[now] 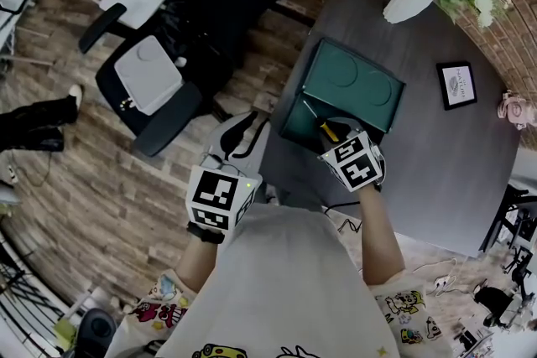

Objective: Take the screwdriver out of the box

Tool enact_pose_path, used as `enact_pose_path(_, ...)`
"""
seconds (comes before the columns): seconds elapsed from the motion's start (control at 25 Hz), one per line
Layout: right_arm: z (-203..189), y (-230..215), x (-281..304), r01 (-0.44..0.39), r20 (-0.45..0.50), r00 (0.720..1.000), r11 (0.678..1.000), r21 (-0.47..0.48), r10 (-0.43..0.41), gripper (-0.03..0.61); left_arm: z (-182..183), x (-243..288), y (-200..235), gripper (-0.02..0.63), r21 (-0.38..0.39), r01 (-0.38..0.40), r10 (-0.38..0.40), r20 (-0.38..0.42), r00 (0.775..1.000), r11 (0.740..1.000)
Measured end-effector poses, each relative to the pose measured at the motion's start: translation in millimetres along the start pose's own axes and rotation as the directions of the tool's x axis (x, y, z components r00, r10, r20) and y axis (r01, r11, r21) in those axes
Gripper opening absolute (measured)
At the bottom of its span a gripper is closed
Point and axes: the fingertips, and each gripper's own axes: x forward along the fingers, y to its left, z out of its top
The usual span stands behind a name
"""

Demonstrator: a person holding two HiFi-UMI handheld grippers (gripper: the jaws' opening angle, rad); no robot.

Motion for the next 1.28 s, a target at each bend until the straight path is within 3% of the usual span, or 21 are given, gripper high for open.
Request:
enact_pose_path(0.8,22,-14,-75,0.109,0.173,0.978,0.992,0.061,-0.118,0.081,41,-2,-16,0.054,0.097,0.021,-0.028,0.073,0.997,0.995)
enact_pose_path(1.08,27,-25,-120,0.172,0.274,0.940,0.976,0.136,-0.204,0.081,58,-1,-32,0.044,0.146,0.056,-0.071,0.100,0.992,0.988)
enact_pose_path(1.28,25,-35,-156,0.218,0.345,0.897,0.954,0.204,-0.278,0.081,70,4,-49,0.037,0.180,0.095,-0.116,0.114,0.987,0.979)
